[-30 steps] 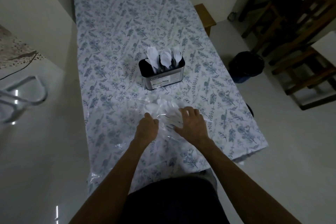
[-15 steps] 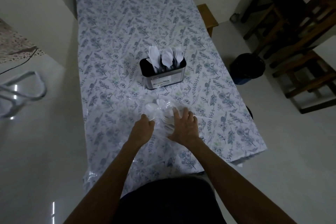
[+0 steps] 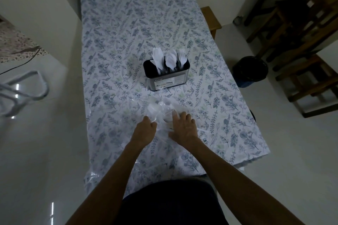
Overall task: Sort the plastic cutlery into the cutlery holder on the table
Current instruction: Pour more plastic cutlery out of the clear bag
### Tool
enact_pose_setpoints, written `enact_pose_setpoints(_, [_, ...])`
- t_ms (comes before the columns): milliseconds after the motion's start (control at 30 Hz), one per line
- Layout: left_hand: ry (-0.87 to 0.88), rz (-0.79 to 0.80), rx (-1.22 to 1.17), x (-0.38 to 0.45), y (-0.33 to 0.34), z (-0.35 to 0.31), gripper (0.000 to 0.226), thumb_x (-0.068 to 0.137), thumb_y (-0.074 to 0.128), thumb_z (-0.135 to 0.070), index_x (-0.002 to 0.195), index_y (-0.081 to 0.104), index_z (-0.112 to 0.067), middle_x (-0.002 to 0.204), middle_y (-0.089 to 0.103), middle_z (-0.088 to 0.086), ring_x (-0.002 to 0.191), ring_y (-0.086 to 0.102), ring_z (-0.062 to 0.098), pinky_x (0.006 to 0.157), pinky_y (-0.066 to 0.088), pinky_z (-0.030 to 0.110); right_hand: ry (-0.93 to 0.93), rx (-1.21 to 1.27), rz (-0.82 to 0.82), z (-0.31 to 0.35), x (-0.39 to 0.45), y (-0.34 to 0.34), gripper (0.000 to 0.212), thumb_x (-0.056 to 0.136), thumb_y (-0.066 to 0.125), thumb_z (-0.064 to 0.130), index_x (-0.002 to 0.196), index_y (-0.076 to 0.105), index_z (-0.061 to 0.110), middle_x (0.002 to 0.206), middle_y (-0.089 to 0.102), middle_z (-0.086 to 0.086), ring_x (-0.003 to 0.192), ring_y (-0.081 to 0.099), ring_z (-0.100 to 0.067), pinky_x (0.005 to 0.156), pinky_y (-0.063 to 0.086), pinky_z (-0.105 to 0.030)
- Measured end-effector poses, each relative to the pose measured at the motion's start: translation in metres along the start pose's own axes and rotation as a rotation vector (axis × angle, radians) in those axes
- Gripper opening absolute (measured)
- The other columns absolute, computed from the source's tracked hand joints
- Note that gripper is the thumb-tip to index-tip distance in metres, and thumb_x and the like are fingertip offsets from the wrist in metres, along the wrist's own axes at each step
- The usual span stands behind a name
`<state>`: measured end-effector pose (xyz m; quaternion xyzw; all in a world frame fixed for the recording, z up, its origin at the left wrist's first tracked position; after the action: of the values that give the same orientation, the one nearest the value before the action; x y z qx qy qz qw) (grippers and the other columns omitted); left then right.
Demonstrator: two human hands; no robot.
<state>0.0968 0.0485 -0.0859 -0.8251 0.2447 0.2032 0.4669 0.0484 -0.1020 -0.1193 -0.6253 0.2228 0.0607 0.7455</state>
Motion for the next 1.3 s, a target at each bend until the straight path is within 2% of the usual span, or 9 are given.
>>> enact_pose_setpoints(167, [-0.012,-0.008,-0.037,-0.003,0.003,-0.001,0.022,0.105,0.044,-0.023,0.111,0.048,-0.002,0.098,0.061,0.015,0.075,0.053,0.019,0.061,0.038,0.032,-0.071,-0.032,0.03,0.01,0.003,0.002,0.088,0.093,0.063,0.04,0.156,0.007,0.016,0.129,0.041,-0.023,0.112,0.05,-0.037,0.089,0.052,-0.043])
enact_pose_setpoints(267, [-0.017,-0.013,-0.072,-0.006,0.005,-0.001,0.022,0.105,0.046,-0.023,0.116,0.049,-0.005,0.109,0.064,0.017,0.085,0.055,0.025,0.072,0.04,0.032,-0.137,-0.075,0.033,0.016,0.004,0.002,0.081,0.095,0.061,0.014,0.155,0.008,0.017,0.127,0.044,-0.025,0.108,0.055,-0.035,0.08,0.058,-0.041])
enact_pose_setpoints(367, [0.001,-0.001,-0.121,-0.009,0.007,-0.001,0.029,0.105,0.048,-0.02,0.13,0.049,-0.006,0.129,0.062,0.018,0.105,0.061,0.029,0.081,0.04,0.031,-0.176,-0.11,0.022,0.018,0.006,0.0,0.078,0.096,0.054,0.004,0.156,0.007,0.018,0.123,0.045,-0.025,0.102,0.058,-0.035,0.074,0.06,-0.041])
enact_pose_setpoints(433, [-0.001,-0.001,-0.16,-0.009,0.009,0.002,0.039,0.105,0.05,-0.021,0.14,0.045,-0.005,0.141,0.058,0.015,0.121,0.059,0.031,0.087,0.038,0.029,-0.202,-0.131,0.025,0.02,0.007,0.0,0.079,0.097,0.052,0.003,0.157,0.004,0.017,0.123,0.045,-0.026,0.098,0.061,-0.034,0.072,0.058,-0.039])
enact_pose_setpoints(600, [-0.028,0.022,-0.279,-0.006,0.02,0.014,0.062,0.103,0.055,-0.031,0.157,0.029,-0.015,0.157,0.044,0.009,0.129,0.055,0.026,0.093,0.042,0.031,-0.228,-0.109,0.035,0.014,0.012,0.0,0.085,0.096,0.055,0.004,0.158,0.0,0.02,0.124,0.046,-0.024,0.092,0.066,-0.036,0.069,0.056,-0.04])
enact_pose_setpoints(733, [-0.038,0.039,-0.368,-0.004,0.03,0.019,0.093,0.091,0.06,-0.065,0.162,0.018,-0.023,0.166,0.032,0.005,0.146,0.04,0.03,0.116,0.039,0.048,-0.228,0.003,0.062,-0.004,0.008,-0.002,0.07,0.099,0.056,0.013,0.154,0.014,0.025,0.127,0.047,-0.025,0.098,0.067,-0.039,0.079,0.061,-0.047])
enact_pose_setpoints(867, [-0.065,0.05,-0.376,0.002,0.03,0.026,0.121,0.065,0.049,-0.099,0.161,0.021,-0.032,0.168,0.027,-0.001,0.152,0.03,0.031,0.12,0.031,0.058,-0.214,0.044,0.053,-0.032,0.005,-0.003,0.067,0.098,0.058,0.022,0.151,0.018,0.025,0.127,0.049,-0.025,0.095,0.068,-0.039,0.08,0.06,-0.047])
enact_pose_setpoints(1100, [-0.059,0.013,-0.305,0.023,0.002,0.043,0.121,0.061,0.048,-0.102,0.159,0.029,-0.034,0.17,0.022,0.0,0.154,0.024,0.031,0.123,0.022,0.059,-0.198,0.065,0.066,-0.067,-0.014,-0.003,0.068,0.095,0.06,0.019,0.149,0.02,0.026,0.121,0.052,-0.019,0.089,0.069,-0.038,0.075,0.06,-0.05])
enact_pose_setpoints(1300, [-0.025,0.014,-0.464,0.052,-0.018,0.056,0.102,0.069,0.016,-0.104,0.155,0.024,-0.05,0.172,0.011,-0.001,0.159,0.007,0.028,0.123,0.011,0.066,-0.147,0.102,0.056,-0.086,-0.032,0.0,0.075,0.092,0.068,0.025,0.149,0.019,0.024,0.124,0.052,-0.017,0.089,0.069,-0.033,0.075,0.061,-0.045])
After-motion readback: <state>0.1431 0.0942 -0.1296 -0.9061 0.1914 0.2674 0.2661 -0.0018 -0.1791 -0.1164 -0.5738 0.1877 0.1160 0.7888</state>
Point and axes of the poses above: each hand's wrist, its own x-axis towards the middle knuckle, its own y-axis out of the palm, z = x × y, the point moved 10 cm from there along x, towards the middle knuckle
